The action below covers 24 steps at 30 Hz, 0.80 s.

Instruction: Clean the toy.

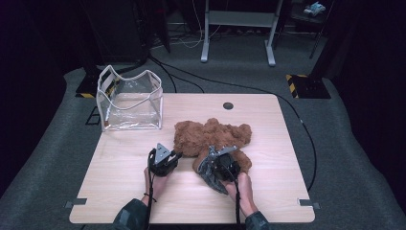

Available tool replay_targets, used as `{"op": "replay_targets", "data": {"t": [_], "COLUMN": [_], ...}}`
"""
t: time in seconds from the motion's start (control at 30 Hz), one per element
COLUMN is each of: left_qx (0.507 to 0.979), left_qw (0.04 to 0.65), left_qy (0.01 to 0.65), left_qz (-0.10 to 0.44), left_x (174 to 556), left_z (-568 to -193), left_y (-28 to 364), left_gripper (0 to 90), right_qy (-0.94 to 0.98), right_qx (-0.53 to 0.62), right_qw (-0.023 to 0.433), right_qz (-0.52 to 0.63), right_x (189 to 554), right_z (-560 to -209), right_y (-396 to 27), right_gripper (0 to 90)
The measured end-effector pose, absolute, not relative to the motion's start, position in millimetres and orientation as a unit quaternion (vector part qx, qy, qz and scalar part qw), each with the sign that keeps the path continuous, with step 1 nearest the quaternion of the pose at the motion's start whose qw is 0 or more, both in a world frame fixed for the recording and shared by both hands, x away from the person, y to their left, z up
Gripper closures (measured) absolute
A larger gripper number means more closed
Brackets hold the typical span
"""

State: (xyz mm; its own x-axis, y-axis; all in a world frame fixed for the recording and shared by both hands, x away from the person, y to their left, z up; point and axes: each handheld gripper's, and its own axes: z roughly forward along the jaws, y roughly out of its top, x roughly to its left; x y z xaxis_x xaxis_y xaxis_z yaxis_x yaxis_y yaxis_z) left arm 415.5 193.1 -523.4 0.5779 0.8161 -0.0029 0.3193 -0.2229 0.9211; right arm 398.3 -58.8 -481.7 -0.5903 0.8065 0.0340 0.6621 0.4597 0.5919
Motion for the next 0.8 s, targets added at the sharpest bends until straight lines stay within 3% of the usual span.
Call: {"op": "replay_targets", "data": {"t": [0.27,0.8], "left_qx": [0.739,0.741], "left_qw": [0.49,0.488], "left_qy": [0.383,0.382], "left_qz": [0.257,0.258], "left_x": [416,416], "left_z": [-523,-523], "left_y": [193,193], "left_gripper": [76.4,76.4], "right_qy": [0.815,0.816], "right_qx": [0.437,0.497], "right_qw": [0.201,0.133], "right_qz": [0.322,0.265], "right_x": [407,391], "right_z": [-446,-482], "right_y": [-67,-108], "right_gripper": [77.5,77.8]}}
